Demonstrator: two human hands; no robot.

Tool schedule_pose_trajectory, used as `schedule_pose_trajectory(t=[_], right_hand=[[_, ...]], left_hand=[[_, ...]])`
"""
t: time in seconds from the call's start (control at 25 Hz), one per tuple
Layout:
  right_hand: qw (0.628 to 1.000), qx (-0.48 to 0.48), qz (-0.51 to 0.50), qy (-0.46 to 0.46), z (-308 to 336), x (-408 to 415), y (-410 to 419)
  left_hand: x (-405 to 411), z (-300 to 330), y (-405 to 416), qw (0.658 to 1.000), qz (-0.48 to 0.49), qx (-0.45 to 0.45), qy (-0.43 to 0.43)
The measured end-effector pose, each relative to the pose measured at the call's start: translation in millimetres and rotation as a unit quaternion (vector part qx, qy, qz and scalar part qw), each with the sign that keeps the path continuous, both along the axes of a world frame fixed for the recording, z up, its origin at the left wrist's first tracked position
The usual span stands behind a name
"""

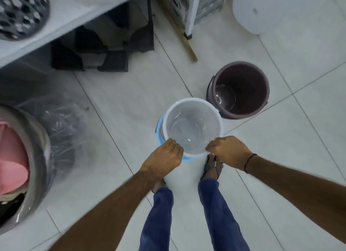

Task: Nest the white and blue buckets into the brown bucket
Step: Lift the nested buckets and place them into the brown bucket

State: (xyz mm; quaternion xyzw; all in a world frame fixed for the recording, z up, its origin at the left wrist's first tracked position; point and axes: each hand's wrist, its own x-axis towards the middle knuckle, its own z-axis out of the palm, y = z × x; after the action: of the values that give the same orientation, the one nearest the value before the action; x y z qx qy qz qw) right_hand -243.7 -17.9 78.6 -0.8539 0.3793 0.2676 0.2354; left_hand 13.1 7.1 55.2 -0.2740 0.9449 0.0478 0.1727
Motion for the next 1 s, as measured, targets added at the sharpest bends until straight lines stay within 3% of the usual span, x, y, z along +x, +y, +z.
schedule_pose_trajectory(t=[0.24, 0.32, 0.4, 0.44, 0.48, 0.52, 0.6, 0.68, 0.72, 0.76, 0.8, 1.0], right_hand=[[0.996, 0.014, 0.012, 0.083, -93.6, 21.4, 22.6], [0.997, 0.018, -0.002, 0.079, -105.2, 22.0, 26.2], [0.994, -0.004, -0.108, 0.022, -101.9, 16.9, 27.1], [0.975, -0.022, -0.219, -0.028, -95.8, 15.6, 26.9], [0.930, -0.036, -0.358, -0.073, -92.0, 13.2, 25.1], [0.857, -0.036, -0.506, -0.086, -91.6, 8.2, 21.4], [0.677, 0.052, -0.733, -0.049, -105.7, 1.6, 13.0], [0.515, 0.174, -0.837, -0.060, -127.6, -2.8, 8.0], [0.453, 0.209, -0.861, -0.096, -138.7, -4.8, 7.0], [0.420, 0.219, -0.871, -0.127, -146.4, -6.2, 7.1], [0.409, 0.223, -0.872, -0.149, -152.3, -8.4, 7.9], [0.430, 0.215, -0.857, -0.187, -137.9, -13.9, 9.9]], left_hand=[[-7.4, -89.3, 26.9, 0.992, 0.070, 0.093, -0.050], [-8.7, -101.9, 28.2, 0.992, 0.083, 0.092, -0.012], [-9.2, -105.4, 27.1, 0.974, 0.176, 0.103, 0.100], [-8.5, -104.5, 23.9, 0.940, 0.274, 0.109, 0.174], [-6.6, -104.6, 18.3, 0.880, 0.398, 0.111, 0.232], [-5.0, -105.7, 9.1, 0.798, 0.528, 0.120, 0.266], [2.8, -115.2, -15.3, 0.590, 0.732, 0.218, 0.261], [15.2, -127.4, -37.6, 0.384, 0.805, 0.372, 0.259], [22.1, -134.1, -44.3, 0.323, 0.805, 0.423, 0.262], [28.6, -139.5, -47.6, 0.299, 0.802, 0.445, 0.263], [34.4, -144.7, -48.5, 0.297, 0.801, 0.446, 0.268], [54.5, -125.7, -46.1, 0.287, 0.766, 0.494, 0.294]])
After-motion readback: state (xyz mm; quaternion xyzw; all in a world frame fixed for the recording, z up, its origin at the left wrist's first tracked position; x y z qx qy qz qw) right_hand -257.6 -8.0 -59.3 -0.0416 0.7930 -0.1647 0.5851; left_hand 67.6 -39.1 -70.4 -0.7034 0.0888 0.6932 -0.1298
